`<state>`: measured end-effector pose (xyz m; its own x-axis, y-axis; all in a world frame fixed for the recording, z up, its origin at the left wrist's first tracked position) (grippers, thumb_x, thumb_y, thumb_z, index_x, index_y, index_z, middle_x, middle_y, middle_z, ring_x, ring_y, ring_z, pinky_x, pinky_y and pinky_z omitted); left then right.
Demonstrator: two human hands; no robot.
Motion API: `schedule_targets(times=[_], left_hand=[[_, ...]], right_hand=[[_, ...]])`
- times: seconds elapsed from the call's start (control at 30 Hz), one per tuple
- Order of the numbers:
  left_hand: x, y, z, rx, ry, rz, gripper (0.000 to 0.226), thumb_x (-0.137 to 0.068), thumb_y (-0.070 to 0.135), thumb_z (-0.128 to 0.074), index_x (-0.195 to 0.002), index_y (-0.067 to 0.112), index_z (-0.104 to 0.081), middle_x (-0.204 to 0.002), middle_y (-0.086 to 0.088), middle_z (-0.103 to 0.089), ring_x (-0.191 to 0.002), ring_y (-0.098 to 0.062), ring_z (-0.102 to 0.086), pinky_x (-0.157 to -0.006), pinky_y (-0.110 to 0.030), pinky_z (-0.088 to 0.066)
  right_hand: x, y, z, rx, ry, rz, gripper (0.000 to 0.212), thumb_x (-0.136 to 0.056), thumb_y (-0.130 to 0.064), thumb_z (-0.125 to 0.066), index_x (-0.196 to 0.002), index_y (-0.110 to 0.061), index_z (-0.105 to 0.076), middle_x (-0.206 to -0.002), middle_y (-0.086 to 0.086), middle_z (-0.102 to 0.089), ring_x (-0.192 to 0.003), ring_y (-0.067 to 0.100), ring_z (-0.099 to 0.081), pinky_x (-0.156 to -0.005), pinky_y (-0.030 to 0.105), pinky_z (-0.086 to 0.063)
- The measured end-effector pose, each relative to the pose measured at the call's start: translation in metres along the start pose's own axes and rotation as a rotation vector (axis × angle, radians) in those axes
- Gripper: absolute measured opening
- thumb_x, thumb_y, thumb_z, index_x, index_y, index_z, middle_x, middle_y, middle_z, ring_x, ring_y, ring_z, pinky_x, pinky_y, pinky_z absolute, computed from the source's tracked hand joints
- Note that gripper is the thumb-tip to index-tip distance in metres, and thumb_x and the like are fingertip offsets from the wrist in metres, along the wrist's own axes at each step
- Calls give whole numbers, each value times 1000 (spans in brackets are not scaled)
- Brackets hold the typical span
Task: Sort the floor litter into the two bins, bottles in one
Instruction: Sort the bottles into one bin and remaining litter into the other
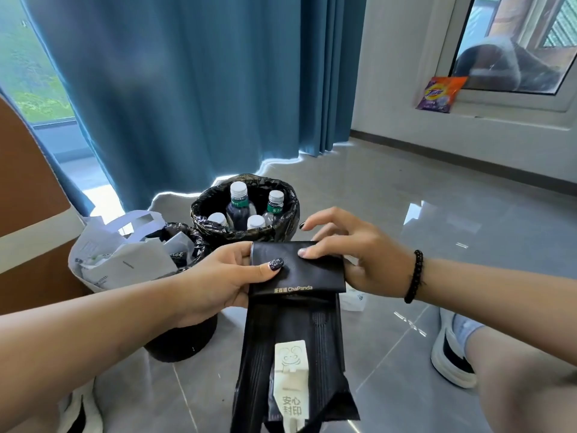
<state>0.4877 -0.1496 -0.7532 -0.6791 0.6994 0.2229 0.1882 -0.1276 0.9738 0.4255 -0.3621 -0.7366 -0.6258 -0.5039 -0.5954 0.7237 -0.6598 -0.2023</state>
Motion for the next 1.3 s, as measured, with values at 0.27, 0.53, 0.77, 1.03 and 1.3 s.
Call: schedule_targets(times=[0.27, 0.53, 0.77, 1.03, 1.3], left_hand=[[5, 6, 15, -30, 88, -183, 54, -64, 35, -84, -111, 14, -67, -104, -13, -73, -85, -21, -72, -60, -31, -59], [9, 13, 8, 38, 106, -113, 50, -75, 40, -73, -114, 10, -66, -114, -18, -70, -100, -30, -69, -81, -44, -59], [10, 6, -3, 105, -104, 162, 63, -86, 66, -34, -119, 24, -68, -123, -9, -67, -112, -29, -64, -97, -47, -48], [8, 11, 4, 272, -61, 109, 79, -68, 72, -60, -106, 3, -70, -98, -18, -65, -80, -27, -66, -70, -35, -57], [8, 5, 3, 58, 11, 0, 49, -77, 6, -75, -122, -3, -57, -113, -25, -68, -102, -37, -66, -85, -42, -57]], right_hand=[[7, 7, -5, -1187, -48, -949, 43, -81, -27, -67, -120, -15, -55, -101, 11, -62, -78, 23, -66, -69, 36, -58], [0, -3, -7, -961, 87, -770, 37, -81, 2, -64, -113, -14, -52, -119, 26, -56, -83, 31, -65, -56, 34, -58], [-4, -7, 6, -669, 253, -580, 30, -82, 5, -65, -96, -18, -54, -102, 19, -60, -79, 49, -60, -56, 45, -59], [-1, -17, 22, 61, 160, -46, 9, -87, 5, -55, -88, 0, -62, -99, 10, -60, -80, 22, -62, -60, 33, -53], [9, -19, 9, 162, 17, -72, 35, -68, 11, -51, -92, -9, -68, -113, 11, -55, -98, 24, -54, -81, 28, -46]])
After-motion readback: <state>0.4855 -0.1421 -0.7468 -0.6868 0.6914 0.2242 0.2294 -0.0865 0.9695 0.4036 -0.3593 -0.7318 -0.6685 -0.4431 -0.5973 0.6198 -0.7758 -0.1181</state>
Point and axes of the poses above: each hand's wrist, its own x-axis away from the middle knuckle, its own z-axis out of the back of the hand, y = z × x, the point moved 2 cm from there along -x, towards the middle knuckle
